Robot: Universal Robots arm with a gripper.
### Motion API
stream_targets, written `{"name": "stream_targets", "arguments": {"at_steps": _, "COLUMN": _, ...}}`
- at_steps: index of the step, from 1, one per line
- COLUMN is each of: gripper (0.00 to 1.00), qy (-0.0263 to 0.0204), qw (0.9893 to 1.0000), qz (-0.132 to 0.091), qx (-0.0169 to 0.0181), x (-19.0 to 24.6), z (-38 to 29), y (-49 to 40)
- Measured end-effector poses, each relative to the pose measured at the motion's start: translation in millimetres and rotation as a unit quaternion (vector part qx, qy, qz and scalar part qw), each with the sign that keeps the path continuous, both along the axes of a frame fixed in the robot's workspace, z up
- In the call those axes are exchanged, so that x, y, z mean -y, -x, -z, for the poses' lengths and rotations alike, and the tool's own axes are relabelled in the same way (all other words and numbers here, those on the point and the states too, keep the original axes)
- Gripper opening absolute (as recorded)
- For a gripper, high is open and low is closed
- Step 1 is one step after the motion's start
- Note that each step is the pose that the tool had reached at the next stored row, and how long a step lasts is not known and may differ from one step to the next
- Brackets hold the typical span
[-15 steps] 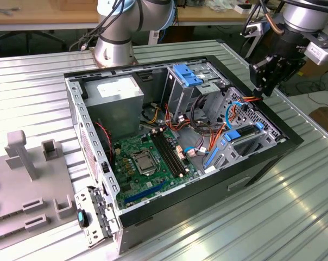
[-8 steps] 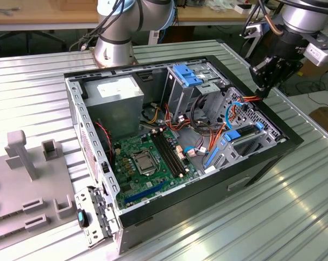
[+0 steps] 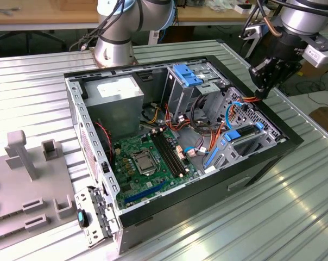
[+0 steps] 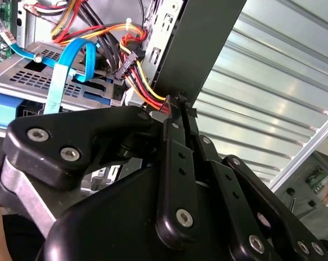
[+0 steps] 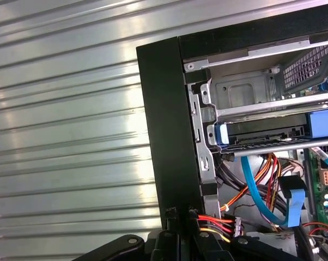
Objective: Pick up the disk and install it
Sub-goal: 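Insert the first disk wire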
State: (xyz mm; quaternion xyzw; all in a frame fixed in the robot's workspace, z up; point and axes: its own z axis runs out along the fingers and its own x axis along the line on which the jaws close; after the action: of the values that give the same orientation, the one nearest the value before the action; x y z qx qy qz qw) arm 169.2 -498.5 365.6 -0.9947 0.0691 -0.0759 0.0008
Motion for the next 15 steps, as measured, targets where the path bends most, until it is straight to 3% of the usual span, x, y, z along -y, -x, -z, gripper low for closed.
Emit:
{"name": "stream_targets", "arguments": {"at_steps": 2, "gripper": 0.16, "qy": -0.0001, "qw": 1.0000, "qz": 0.000, "qx": 0.0000, "x": 0.0, "z": 0.3, "y": 0.0}}
{"name": "stream_targets", "arguments": {"at_steps": 3, "gripper": 0.11, "qy": -0.0001, "qw": 1.0000, "qz": 0.000, "qx": 0.0000, "x": 0.0, "z": 0.4, "y": 0.0}}
{"name": "stream_targets", "arguments": {"at_steps": 11, "gripper": 0.11, "qy": -0.0001, "qw": 1.0000, "qz": 0.000, "qx": 0.0000, "x": 0.0, "z": 0.4, "y": 0.0}}
{"name": "stream_targets", "arguments": {"at_steps": 12, "gripper": 0.13, "qy": -0.0001, "qw": 1.0000, "qz": 0.000, "qx": 0.0000, "x": 0.0, "z": 0.4, "y": 0.0}}
{"name": "stream_targets", "arguments": {"at_steps": 14, "gripper": 0.25, "qy": -0.0002, "qw": 1.0000, "qz": 0.000, "qx": 0.0000, "x": 0.0, "z": 0.4, "y": 0.0}}
{"name": "stream_targets", "arguments": {"at_steps": 15, "gripper": 0.25, "qy": -0.0002, "qw": 1.0000, "qz": 0.000, "qx": 0.0000, "x": 0.0, "z": 0.4, "y": 0.0}}
